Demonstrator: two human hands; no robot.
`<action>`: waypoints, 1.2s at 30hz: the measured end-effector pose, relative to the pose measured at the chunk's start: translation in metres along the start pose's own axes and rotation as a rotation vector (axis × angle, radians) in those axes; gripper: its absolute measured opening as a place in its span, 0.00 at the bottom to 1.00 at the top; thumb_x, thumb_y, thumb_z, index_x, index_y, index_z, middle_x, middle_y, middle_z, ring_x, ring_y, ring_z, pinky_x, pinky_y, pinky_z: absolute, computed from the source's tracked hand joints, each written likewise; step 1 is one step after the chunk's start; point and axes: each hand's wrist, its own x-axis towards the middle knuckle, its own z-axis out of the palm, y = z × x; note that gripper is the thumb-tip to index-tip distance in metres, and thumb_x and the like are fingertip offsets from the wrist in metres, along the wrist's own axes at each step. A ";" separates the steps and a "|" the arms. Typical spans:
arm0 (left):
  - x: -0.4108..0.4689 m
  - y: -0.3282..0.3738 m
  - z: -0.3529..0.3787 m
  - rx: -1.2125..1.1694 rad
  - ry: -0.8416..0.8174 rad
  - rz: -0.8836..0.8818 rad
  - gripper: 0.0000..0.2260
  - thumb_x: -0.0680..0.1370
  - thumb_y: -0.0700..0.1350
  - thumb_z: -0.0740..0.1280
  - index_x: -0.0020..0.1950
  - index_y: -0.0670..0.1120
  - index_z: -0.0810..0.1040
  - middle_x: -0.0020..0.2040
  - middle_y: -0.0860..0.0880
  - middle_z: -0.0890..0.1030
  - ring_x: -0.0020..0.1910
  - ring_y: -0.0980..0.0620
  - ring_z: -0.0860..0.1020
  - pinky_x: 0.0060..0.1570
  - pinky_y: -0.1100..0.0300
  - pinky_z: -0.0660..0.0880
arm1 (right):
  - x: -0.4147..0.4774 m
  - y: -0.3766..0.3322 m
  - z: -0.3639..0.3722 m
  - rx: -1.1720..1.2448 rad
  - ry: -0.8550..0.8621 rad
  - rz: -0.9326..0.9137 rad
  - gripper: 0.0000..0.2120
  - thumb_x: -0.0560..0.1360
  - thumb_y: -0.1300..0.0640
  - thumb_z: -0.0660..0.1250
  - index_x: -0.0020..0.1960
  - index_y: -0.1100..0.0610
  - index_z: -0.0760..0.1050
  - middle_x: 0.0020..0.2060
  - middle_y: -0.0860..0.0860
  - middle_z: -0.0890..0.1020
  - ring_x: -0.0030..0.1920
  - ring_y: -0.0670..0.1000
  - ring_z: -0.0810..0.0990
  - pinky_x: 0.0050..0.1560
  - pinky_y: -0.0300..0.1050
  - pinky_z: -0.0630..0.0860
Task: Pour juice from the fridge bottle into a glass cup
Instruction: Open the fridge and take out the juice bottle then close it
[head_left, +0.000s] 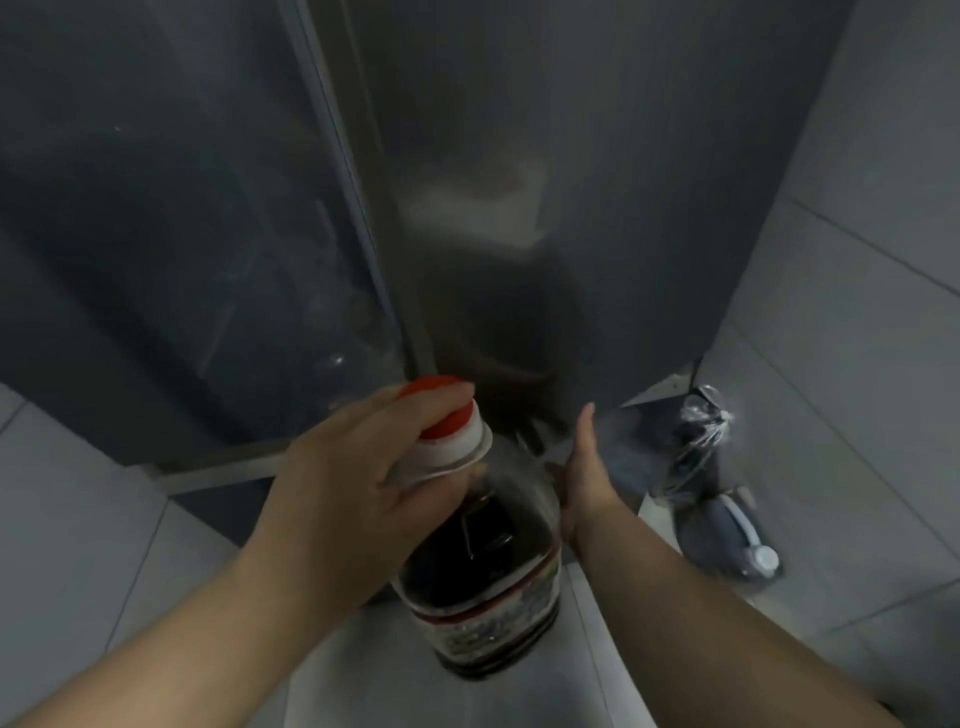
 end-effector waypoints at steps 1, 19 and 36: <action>0.000 -0.006 0.007 0.002 -0.001 -0.001 0.22 0.71 0.55 0.70 0.64 0.56 0.72 0.59 0.63 0.75 0.58 0.65 0.75 0.56 0.65 0.76 | 0.009 0.000 0.005 0.033 -0.082 0.027 0.47 0.62 0.24 0.66 0.71 0.52 0.68 0.67 0.59 0.75 0.60 0.62 0.78 0.48 0.57 0.81; 0.005 -0.062 0.051 0.031 0.132 0.061 0.18 0.71 0.48 0.72 0.58 0.43 0.76 0.58 0.52 0.76 0.60 0.69 0.73 0.60 0.70 0.69 | 0.106 -0.001 0.034 0.064 -0.175 -0.024 0.54 0.52 0.29 0.78 0.71 0.52 0.69 0.67 0.58 0.75 0.64 0.62 0.77 0.63 0.64 0.73; 0.026 -0.116 0.073 0.053 0.075 0.099 0.20 0.72 0.48 0.73 0.62 0.42 0.76 0.58 0.47 0.79 0.56 0.53 0.79 0.59 0.62 0.75 | 0.150 -0.011 0.059 -0.010 -0.056 -0.054 0.57 0.46 0.30 0.81 0.69 0.54 0.71 0.60 0.60 0.81 0.56 0.66 0.81 0.57 0.69 0.75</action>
